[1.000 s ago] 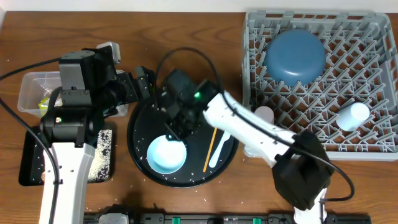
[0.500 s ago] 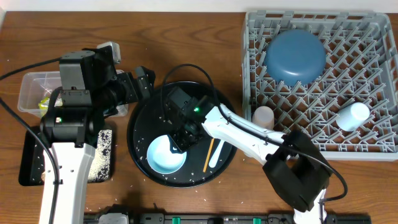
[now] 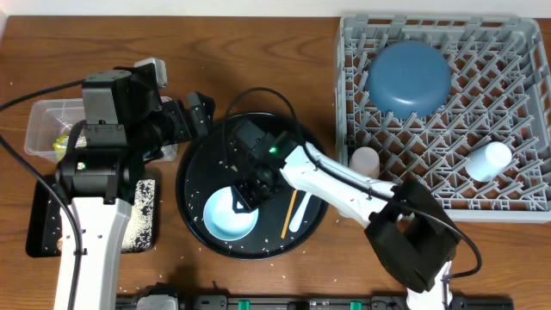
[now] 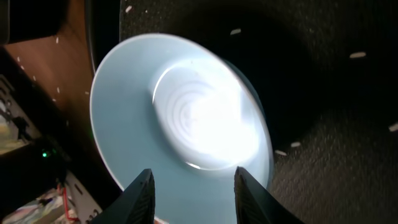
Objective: Sort waste into correct bins and load items into the dishwasher rack
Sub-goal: 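Grasp the light-blue bowl's rim with the right gripper and lift it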
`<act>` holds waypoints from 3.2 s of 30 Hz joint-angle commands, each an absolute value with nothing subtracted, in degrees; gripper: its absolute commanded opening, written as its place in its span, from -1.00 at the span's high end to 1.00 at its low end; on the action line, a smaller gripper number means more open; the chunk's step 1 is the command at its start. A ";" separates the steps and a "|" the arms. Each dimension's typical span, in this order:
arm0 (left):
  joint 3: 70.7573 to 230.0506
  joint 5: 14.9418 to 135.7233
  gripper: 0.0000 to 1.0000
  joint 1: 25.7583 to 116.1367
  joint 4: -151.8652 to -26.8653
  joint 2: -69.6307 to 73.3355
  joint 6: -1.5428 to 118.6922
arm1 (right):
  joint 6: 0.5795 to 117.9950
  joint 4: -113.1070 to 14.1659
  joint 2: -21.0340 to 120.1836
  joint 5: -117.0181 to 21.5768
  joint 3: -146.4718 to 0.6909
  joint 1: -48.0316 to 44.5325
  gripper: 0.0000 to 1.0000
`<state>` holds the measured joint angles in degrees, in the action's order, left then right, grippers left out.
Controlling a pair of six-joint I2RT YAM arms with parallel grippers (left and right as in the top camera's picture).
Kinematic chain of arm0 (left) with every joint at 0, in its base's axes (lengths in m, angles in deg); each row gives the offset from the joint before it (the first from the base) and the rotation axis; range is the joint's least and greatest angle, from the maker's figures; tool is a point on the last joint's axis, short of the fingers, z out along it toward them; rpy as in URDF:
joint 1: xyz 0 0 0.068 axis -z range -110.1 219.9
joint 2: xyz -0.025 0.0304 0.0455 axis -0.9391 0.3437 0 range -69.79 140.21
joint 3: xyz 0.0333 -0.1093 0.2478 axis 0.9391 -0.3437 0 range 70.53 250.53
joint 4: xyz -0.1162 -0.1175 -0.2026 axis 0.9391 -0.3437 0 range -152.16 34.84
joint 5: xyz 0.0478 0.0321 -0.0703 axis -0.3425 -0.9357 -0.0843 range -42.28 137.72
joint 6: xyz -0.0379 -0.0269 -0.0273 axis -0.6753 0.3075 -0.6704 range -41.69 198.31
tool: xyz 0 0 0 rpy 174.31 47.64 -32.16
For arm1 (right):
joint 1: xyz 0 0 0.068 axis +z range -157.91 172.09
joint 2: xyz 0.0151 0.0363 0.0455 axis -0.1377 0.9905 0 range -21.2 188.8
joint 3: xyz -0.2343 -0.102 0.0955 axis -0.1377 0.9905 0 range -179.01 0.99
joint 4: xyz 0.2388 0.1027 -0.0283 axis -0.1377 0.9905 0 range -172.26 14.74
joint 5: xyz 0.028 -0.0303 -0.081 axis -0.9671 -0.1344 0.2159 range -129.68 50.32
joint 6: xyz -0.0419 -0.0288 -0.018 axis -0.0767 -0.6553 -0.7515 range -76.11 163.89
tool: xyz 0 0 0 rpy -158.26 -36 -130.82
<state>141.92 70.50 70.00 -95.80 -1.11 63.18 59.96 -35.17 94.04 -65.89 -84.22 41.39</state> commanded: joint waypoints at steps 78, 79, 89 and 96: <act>143.41 71.03 -0.96 69.76 -95.80 -1.33 63.48 | 59.33 -52.32 92.08 -48.65 -72.03 47.24 0.86; 143.41 71.03 -0.96 69.76 -95.80 -1.33 63.48 | 59.33 -52.48 92.08 -48.65 -72.03 47.24 0.97; 143.41 71.03 -0.96 69.76 -95.80 -1.33 63.48 | 61.23 -56.10 91.00 -48.56 -73.10 46.02 0.98; 143.41 71.03 -0.96 69.76 -95.80 -1.33 63.48 | 61.28 -53.55 83.75 -41.70 -74.72 40.36 0.98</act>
